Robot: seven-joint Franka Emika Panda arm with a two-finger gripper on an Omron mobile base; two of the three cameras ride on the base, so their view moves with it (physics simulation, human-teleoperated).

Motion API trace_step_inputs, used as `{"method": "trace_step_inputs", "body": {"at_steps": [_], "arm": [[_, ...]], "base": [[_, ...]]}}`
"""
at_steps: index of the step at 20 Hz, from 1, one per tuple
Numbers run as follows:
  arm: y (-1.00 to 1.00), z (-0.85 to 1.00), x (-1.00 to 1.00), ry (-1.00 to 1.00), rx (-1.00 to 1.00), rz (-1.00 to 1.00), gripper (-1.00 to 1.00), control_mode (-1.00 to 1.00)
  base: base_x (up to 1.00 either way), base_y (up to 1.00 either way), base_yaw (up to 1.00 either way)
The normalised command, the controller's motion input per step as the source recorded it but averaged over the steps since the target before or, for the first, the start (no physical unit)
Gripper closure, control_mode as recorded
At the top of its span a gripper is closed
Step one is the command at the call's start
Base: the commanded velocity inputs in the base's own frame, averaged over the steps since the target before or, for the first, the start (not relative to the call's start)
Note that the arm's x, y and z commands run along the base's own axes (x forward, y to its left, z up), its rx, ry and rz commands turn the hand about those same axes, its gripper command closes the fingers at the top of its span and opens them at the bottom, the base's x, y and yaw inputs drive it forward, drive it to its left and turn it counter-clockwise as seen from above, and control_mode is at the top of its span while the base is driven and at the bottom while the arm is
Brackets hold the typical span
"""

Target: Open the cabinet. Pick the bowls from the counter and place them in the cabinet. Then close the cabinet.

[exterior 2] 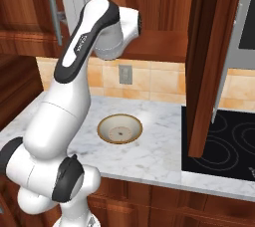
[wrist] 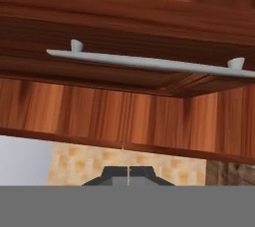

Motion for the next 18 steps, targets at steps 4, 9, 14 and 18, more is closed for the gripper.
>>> {"method": "trace_step_inputs", "body": {"at_steps": [4,9,14,18], "arm": [[-0.23,-0.42,0.00,0.02,-0.07,0.04,1.00,-1.00],[-0.13,-0.19,0.01,0.05,-0.05,0.03,1.00,-1.00],[0.00,0.00,0.22,0.08,-0.01,0.01,1.00,-1.00],[0.00,0.00,0.37,0.10,-0.05,0.00,1.00,-1.00]], "base": [[0.00,0.00,0.00],[0.00,0.00,0.00],[0.00,0.00,0.00],[0.00,0.00,0.00]]}}
